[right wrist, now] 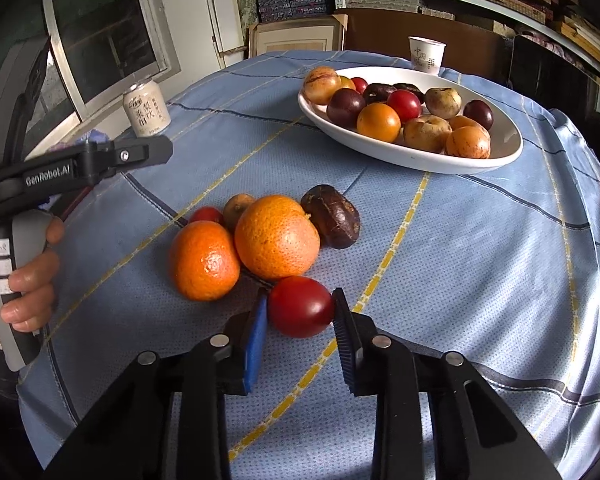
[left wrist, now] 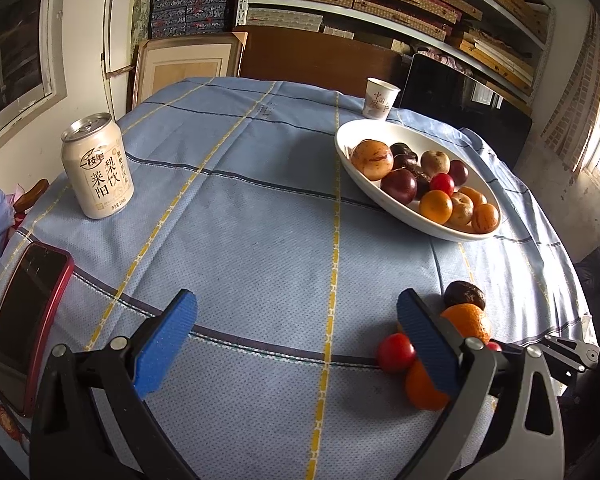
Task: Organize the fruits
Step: 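Close the right tool around a red tomato on the cloth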
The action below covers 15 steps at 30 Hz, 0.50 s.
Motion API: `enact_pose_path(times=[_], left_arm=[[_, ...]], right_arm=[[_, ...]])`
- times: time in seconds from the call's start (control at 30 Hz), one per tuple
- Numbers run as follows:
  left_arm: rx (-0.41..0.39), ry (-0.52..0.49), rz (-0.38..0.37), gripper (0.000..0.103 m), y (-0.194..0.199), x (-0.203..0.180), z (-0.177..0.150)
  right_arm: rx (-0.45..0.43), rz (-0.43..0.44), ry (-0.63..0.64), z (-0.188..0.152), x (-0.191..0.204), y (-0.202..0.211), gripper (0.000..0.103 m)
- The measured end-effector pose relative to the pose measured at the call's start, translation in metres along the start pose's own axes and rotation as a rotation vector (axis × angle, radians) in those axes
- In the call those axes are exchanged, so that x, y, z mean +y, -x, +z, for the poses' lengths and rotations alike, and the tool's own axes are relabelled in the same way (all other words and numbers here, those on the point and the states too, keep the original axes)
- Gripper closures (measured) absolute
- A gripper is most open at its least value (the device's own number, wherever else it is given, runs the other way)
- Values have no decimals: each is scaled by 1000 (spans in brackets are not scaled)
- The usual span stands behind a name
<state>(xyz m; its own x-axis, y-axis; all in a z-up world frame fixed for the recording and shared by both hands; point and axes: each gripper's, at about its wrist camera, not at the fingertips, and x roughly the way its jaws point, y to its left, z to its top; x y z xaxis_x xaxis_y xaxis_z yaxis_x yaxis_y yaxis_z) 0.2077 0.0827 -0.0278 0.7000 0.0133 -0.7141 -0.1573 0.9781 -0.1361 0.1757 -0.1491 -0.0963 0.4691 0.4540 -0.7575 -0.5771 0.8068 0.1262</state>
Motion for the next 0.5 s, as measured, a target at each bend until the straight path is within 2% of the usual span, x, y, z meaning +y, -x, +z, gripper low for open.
enact_pose_path(times=[0.1,0.27,0.3,0.33,0.37,0.5], left_arm=[[18,-31,-43,5,1,-5,-2],[-3,-223,-187,7,20,-39,-22],[-4,-262,-210,11,23,-46,-27],[8,-308,-247,25,24,-54,-33],[27,-329,-274,33,24,-59,-36],[81,-348,-318,46,18,-65,-40]], right_arm=[[-36,-7,-31,2,-8,8,71],[-79,-57,-100,3,-28,17,71],[-76,-55,-120,4,-33,17,71],[-71,-55,-135,4,-36,16,71],[-67,-56,-144,4,-39,15,71],[-62,-60,-152,4,-41,14,71]])
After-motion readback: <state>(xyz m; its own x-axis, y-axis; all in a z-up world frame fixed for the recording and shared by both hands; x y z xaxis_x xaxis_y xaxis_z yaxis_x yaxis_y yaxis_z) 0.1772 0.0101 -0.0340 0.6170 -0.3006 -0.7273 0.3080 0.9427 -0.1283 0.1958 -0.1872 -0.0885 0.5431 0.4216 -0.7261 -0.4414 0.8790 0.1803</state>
